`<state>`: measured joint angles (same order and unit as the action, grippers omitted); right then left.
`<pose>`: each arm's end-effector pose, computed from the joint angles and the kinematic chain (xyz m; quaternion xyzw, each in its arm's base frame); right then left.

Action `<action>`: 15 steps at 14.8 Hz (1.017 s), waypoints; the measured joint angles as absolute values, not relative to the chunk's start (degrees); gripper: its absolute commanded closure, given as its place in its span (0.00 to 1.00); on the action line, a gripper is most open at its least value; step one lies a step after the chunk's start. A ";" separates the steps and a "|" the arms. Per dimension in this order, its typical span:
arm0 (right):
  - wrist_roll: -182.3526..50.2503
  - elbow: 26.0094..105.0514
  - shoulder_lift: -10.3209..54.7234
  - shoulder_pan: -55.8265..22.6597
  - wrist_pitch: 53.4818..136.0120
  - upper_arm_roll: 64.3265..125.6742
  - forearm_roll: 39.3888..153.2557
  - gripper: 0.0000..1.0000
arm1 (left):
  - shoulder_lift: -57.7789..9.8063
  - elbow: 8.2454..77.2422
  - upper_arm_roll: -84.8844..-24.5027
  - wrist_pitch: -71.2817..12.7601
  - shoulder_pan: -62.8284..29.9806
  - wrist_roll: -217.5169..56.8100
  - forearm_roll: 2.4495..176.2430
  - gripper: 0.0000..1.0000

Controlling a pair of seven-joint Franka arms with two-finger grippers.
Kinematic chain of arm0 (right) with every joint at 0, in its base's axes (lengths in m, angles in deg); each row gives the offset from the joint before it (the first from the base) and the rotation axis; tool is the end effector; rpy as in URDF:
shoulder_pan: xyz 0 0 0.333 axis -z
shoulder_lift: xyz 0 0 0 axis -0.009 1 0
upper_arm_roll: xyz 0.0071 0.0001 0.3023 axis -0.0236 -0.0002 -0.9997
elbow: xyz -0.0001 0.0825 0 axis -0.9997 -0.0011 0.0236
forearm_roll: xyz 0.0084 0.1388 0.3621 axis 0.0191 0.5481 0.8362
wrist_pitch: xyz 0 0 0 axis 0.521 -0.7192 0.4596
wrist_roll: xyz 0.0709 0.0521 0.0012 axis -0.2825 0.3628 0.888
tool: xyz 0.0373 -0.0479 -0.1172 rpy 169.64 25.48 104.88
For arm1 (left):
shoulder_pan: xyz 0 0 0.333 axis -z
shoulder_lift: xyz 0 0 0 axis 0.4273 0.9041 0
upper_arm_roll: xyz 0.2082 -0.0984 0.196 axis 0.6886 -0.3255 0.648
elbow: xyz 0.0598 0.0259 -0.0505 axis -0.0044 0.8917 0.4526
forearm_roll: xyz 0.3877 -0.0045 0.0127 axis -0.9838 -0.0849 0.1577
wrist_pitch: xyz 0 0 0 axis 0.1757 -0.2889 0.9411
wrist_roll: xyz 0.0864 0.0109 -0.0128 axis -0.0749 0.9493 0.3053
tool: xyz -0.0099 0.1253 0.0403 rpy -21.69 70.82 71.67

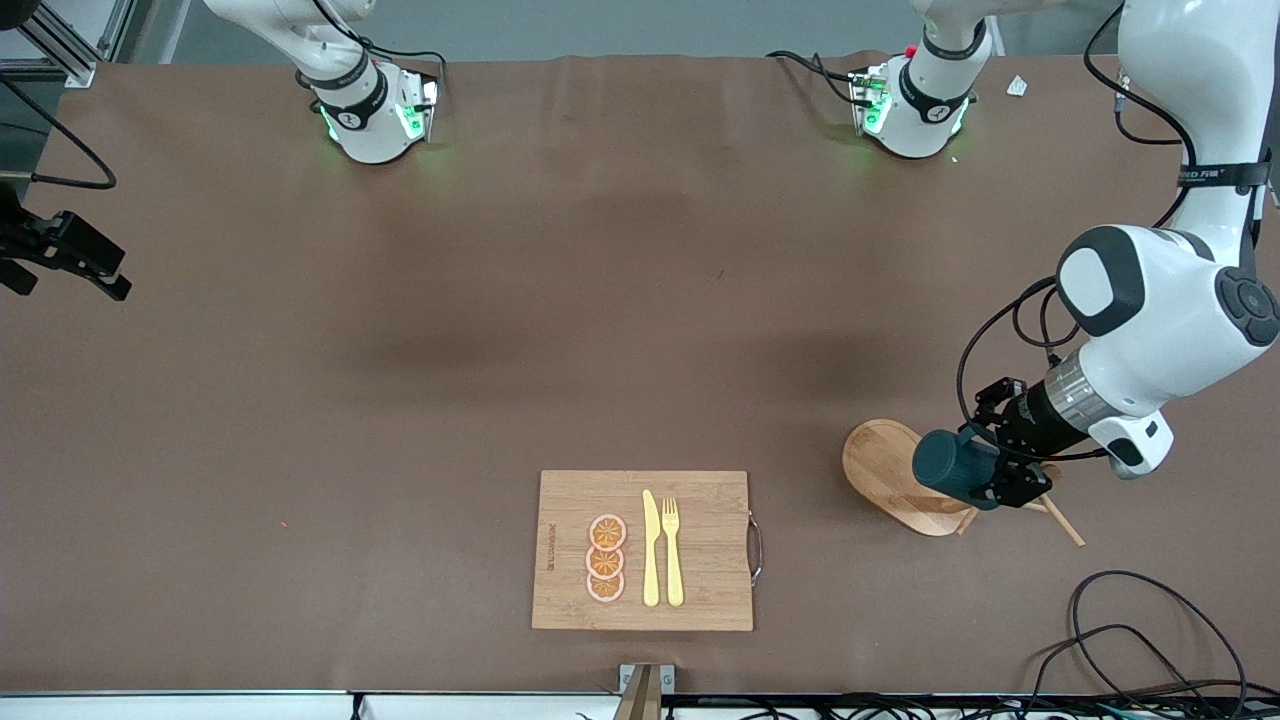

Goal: Transfer cup from left to right arm and place
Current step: 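Close the left gripper on the teal mug's rim, then lift the teal mug off the stand and carry it toward the table middle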

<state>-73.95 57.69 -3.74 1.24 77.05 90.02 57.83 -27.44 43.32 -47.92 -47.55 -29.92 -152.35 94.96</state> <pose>0.5542 -0.0149 0.6143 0.9961 -0.0345 0.0798 0.0122 0.6663 -0.0770 0.3464 0.7420 0.6468 -0.0088 0.1761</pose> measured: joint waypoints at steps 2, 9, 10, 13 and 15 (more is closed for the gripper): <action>-73.95 57.70 -3.74 1.24 77.05 90.03 57.83 0.00 | -27.12 43.12 -47.94 -47.64 -29.93 -152.35 94.97 0.30; -73.95 57.73 -3.74 1.24 77.06 90.04 57.83 0.00 | -26.75 41.13 -48.60 -47.73 -29.90 -152.35 95.00 0.47; -73.95 57.75 -3.74 1.24 77.06 90.04 57.83 0.00 | -26.85 40.23 -49.39 -47.50 -29.86 -152.35 94.99 0.47; -73.95 57.76 -3.74 1.25 77.08 90.06 57.83 0.00 | -28.39 37.56 -51.76 -44.39 -29.56 -152.37 94.95 0.47; -73.95 57.76 -3.74 1.25 77.13 90.07 57.85 0.00 | -30.20 35.83 -53.46 -40.28 -29.50 -152.32 93.24 0.49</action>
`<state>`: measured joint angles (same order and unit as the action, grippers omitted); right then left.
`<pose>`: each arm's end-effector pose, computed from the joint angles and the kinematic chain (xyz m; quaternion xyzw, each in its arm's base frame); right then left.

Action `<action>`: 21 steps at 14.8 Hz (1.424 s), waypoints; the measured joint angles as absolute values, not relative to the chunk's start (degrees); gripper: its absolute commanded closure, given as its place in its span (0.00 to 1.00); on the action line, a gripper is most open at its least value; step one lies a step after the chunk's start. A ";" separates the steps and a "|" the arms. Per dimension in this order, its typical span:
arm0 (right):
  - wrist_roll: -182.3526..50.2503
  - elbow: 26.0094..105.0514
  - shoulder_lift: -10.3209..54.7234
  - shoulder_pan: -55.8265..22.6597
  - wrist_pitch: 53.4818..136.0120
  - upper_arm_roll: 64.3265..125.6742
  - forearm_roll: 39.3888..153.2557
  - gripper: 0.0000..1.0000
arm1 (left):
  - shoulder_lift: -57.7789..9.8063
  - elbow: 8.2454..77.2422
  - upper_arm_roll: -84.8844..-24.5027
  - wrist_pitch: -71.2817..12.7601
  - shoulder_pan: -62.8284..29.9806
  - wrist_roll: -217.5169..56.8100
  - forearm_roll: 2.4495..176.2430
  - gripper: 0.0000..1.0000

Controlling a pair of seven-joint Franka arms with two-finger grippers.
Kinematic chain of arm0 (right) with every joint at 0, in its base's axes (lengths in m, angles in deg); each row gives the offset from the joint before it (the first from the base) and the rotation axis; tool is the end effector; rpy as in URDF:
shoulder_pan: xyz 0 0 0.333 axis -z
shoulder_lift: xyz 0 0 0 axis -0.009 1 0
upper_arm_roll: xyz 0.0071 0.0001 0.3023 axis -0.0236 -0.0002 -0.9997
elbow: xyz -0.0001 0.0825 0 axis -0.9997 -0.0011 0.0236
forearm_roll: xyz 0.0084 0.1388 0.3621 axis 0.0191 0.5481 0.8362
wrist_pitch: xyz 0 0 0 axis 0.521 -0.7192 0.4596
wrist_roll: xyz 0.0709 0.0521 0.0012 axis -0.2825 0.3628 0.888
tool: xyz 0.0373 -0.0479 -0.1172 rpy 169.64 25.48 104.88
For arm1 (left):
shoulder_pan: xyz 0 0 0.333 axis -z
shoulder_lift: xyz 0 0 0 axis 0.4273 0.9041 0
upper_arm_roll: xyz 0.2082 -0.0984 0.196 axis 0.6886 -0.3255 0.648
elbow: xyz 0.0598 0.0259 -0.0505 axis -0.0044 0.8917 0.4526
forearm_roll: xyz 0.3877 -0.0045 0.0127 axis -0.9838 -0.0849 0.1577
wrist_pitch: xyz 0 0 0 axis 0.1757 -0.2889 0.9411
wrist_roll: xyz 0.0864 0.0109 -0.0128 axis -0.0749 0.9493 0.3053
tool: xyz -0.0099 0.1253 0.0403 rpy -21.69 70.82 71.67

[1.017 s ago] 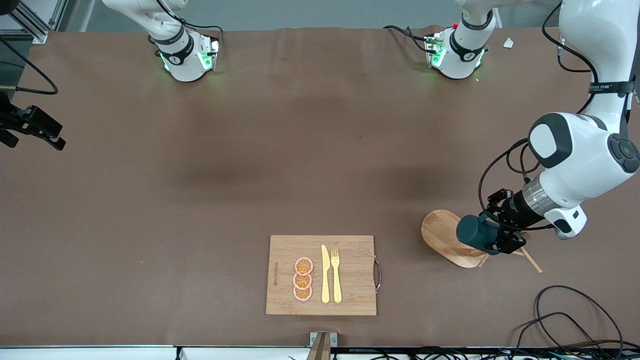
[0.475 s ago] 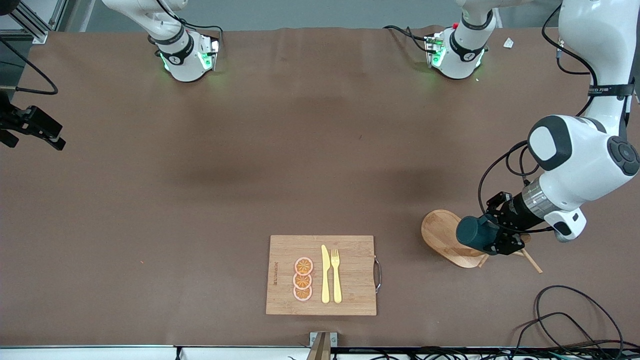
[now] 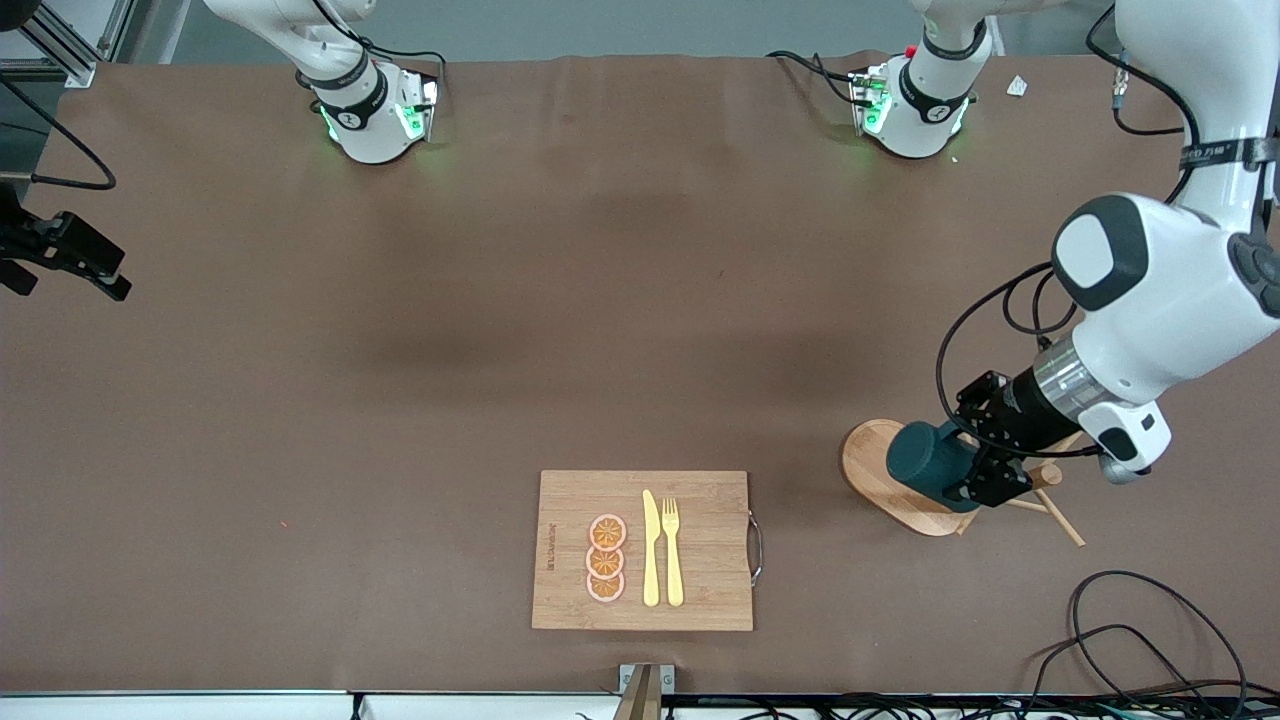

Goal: Transfer cup from left to right arm and place
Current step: 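Lift the teal mug off the stand and carry it toward the table middle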

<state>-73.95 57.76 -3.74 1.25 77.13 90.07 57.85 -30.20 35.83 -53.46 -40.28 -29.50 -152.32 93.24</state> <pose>0.5543 -0.0154 0.6139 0.9961 -0.0350 0.0799 0.0121 0.6656 -0.1415 0.4335 0.7829 0.5882 -0.0035 0.2025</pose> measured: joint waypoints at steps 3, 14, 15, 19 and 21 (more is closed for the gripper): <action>-73.95 57.77 -3.74 1.25 77.18 90.07 57.85 0.00 | -31.70 33.07 -59.10 -35.34 -29.51 -152.71 84.92 0.49; -73.95 57.75 -3.72 1.25 77.53 89.99 57.85 0.00 | -22.97 32.02 -64.36 -34.72 -7.92 -160.75 43.29 0.49; -73.95 57.77 -3.64 1.27 77.54 90.09 57.85 0.00 | -21.40 31.68 -64.14 -34.72 -5.92 -162.52 39.52 0.49; -73.95 57.80 -2.79 1.50 77.57 90.42 57.84 0.00 | -15.20 31.26 -63.77 -34.70 0.71 -171.35 23.40 0.49; -73.95 57.82 -2.23 1.57 77.54 90.48 57.84 0.00 | -11.78 31.18 -62.98 -34.66 4.38 -178.67 14.20 0.49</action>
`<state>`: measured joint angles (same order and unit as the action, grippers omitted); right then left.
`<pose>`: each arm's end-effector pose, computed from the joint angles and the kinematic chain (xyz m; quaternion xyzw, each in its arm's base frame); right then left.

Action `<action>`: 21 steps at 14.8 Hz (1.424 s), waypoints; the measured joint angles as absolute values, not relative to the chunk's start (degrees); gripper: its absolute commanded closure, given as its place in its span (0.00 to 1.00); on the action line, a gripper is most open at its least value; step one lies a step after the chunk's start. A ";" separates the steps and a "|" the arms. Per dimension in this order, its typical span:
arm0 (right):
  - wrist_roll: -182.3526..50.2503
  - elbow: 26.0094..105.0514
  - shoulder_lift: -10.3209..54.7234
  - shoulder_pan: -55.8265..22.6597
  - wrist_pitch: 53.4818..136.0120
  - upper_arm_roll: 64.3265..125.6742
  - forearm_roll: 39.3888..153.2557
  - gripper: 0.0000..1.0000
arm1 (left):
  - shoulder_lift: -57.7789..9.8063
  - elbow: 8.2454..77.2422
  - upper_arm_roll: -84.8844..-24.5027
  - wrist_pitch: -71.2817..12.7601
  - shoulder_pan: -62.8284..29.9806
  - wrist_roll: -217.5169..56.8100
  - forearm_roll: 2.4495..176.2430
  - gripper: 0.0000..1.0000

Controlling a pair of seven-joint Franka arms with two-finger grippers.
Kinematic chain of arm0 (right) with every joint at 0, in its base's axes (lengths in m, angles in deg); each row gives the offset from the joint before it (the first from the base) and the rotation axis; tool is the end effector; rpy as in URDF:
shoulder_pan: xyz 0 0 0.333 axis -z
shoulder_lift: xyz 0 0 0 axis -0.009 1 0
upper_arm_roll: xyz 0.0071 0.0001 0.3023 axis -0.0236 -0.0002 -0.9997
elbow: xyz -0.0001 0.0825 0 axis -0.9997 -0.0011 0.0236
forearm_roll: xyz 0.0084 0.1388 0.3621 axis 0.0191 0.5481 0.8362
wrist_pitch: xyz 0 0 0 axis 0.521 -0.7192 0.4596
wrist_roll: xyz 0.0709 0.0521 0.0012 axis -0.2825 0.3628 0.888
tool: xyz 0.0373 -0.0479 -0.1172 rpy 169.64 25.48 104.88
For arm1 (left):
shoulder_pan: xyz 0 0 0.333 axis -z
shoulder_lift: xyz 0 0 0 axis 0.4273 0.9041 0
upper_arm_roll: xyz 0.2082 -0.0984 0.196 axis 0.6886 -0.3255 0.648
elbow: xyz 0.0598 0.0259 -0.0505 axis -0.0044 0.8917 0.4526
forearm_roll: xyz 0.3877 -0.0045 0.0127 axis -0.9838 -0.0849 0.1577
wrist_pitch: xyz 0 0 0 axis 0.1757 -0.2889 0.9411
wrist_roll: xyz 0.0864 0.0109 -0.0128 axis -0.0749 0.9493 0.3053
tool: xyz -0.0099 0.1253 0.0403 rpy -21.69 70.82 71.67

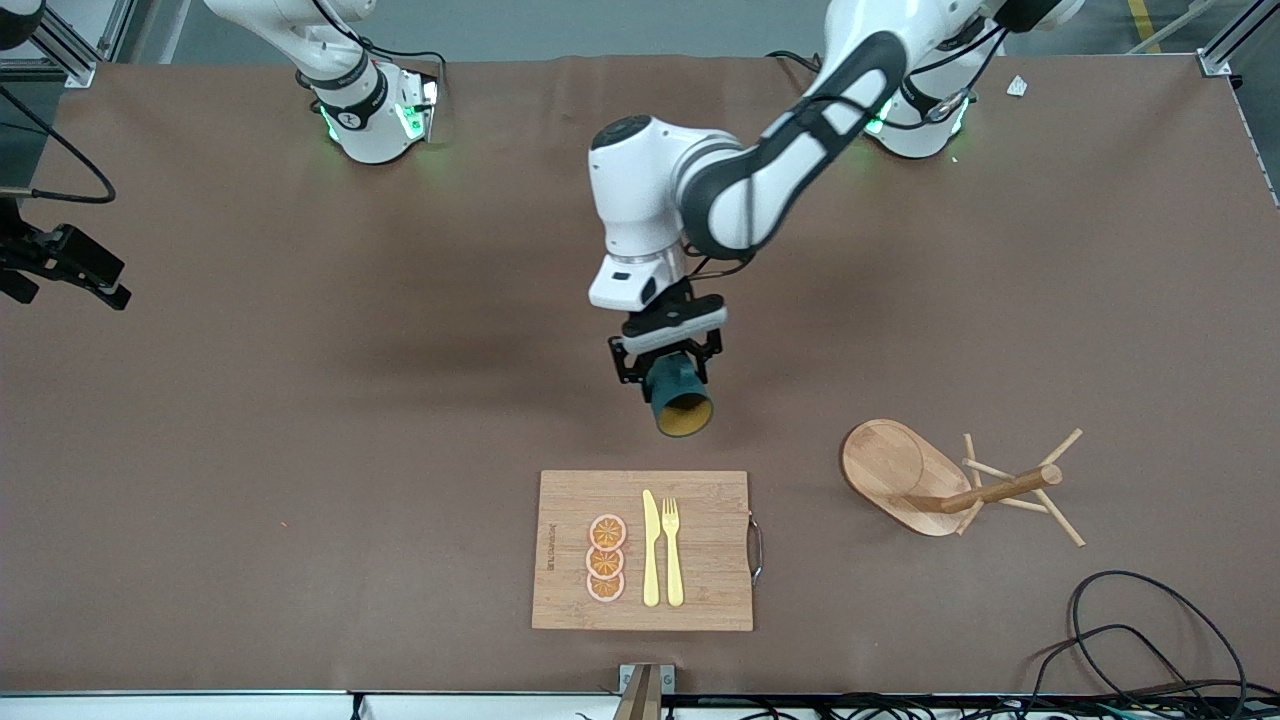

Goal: Transfer cup from left to right arm and place
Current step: 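Lift the teal mug off the stand and carry it toward the table middle, then lower the teal mug onto the table and open the left gripper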

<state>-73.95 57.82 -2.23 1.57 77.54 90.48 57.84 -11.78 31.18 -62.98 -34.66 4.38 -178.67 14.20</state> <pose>0.5621 -0.0227 0.5994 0.9966 -0.0412 0.0697 0.0128 0.4826 -0.5248 0.2834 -0.9288 -0.1428 -0.3401 0.0345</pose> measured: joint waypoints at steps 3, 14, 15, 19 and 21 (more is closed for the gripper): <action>-73.95 57.89 -1.77 1.58 77.47 90.48 57.84 0.00 | -7.48 30.92 -58.44 -34.58 11.65 -188.45 2.45 0.49; -73.95 57.88 -1.76 1.58 77.49 90.28 57.84 0.00 | 4.39 22.21 -44.35 -24.08 33.66 -199.17 -11.47 0.51; -73.95 57.89 -1.76 1.58 77.49 90.28 57.84 0.00 | 5.21 21.77 -44.20 -22.42 34.24 -199.38 -11.53 0.54; -73.95 57.89 -1.76 1.58 77.49 90.26 57.84 0.00 | 8.70 19.76 -43.94 -17.52 35.58 -206.41 -11.72 0.54; -73.95 57.89 -1.76 1.58 77.49 90.26 57.84 0.00 | 9.94 19.36 -43.71 -14.62 36.65 -209.54 -11.75 0.53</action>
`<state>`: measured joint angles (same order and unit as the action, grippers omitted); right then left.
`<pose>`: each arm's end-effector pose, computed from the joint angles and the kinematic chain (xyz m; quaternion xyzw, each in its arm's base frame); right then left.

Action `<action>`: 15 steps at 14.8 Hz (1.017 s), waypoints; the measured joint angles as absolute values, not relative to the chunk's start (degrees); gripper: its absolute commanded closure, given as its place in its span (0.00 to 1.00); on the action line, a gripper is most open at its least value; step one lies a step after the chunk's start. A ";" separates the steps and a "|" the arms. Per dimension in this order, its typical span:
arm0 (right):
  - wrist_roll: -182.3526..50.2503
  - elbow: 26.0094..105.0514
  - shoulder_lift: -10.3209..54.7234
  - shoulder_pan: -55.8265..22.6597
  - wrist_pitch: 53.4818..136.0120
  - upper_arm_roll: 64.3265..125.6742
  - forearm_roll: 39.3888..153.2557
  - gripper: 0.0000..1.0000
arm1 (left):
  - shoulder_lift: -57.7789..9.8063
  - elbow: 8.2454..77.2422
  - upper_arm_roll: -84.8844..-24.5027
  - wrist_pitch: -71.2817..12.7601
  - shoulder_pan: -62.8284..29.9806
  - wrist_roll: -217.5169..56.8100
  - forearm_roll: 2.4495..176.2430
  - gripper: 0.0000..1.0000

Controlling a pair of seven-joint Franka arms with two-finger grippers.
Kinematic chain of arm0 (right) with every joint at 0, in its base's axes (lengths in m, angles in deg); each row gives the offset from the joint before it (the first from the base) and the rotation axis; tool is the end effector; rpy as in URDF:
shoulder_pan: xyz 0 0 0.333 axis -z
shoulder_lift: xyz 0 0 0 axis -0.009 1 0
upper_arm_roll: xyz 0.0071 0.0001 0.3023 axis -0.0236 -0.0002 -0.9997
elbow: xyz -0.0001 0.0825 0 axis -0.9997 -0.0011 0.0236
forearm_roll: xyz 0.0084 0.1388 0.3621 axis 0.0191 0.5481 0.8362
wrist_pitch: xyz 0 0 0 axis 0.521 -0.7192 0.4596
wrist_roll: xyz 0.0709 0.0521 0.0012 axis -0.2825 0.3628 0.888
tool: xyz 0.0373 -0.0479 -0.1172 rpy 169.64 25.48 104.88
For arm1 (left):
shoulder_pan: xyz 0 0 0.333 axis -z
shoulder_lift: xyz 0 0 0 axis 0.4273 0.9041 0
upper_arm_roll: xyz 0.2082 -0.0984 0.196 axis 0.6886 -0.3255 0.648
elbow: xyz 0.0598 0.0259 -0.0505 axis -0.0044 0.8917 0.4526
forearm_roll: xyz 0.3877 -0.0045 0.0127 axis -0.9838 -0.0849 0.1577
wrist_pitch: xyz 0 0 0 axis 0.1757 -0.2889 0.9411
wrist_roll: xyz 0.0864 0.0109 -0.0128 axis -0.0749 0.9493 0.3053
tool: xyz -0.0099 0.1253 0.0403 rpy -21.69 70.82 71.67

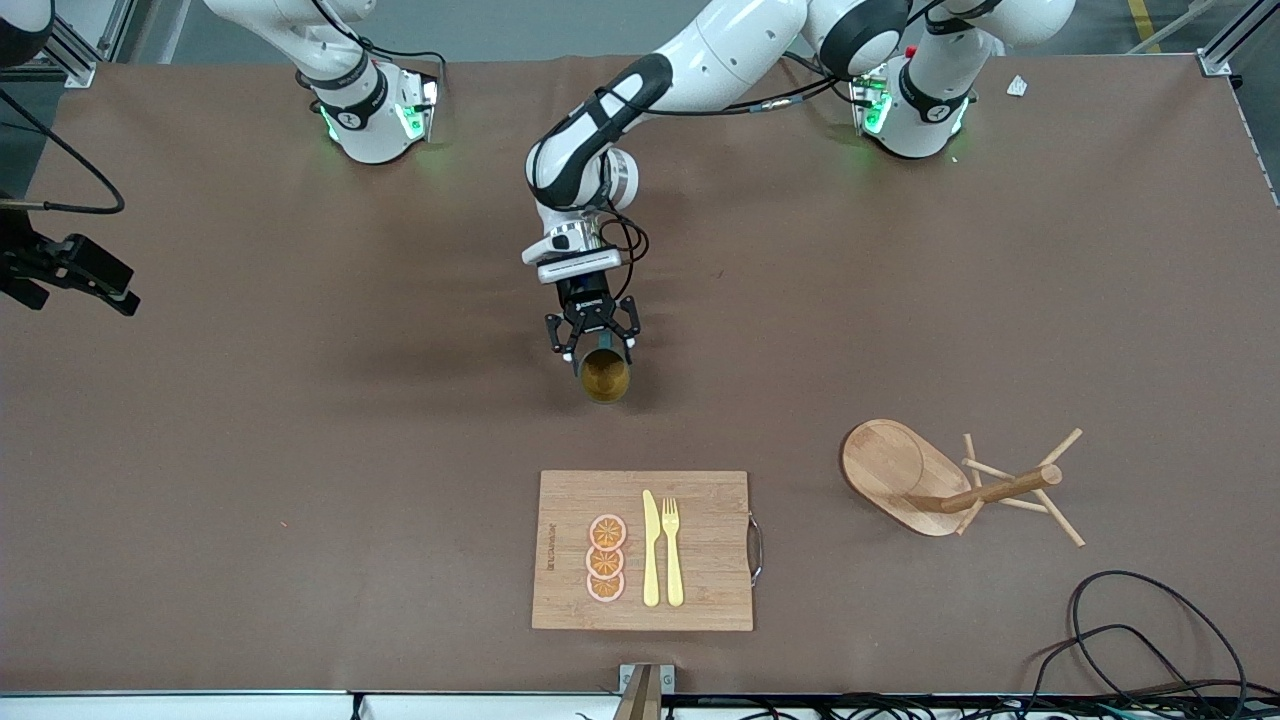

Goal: Transfer cup from left to right arm and place
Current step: 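Lower the teal mug onto the table and open the left gripper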

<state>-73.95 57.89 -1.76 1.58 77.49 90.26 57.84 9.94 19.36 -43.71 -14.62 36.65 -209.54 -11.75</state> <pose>0.5642 -0.0207 0.5941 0.9971 -0.0393 0.0646 0.0128 0.3719 -0.6105 0.1145 -0.7774 -0.1073 -0.6161 0.0667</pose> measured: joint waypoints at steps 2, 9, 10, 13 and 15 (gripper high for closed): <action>-73.95 57.89 -1.76 1.58 77.49 90.26 57.84 0.00 | 11.10 19.28 -43.63 -12.58 37.61 -211.90 -11.75 0.52; -73.95 57.89 -1.76 1.58 77.49 90.26 57.84 0.00 | 14.37 19.01 -42.86 -9.95 39.69 -216.21 -12.59 0.00; -73.95 57.89 -1.76 1.58 77.49 90.26 57.84 0.00 | 14.44 19.01 -42.86 -9.93 39.88 -216.21 -12.58 0.00; -73.95 57.89 -1.76 1.58 77.48 90.26 57.84 0.00 | 14.41 18.62 -43.71 -10.10 40.35 -216.21 -11.84 0.00; -73.95 57.89 -1.76 1.58 77.47 90.26 57.84 0.00 | 13.70 17.58 -45.78 -10.06 40.88 -216.20 -7.02 0.00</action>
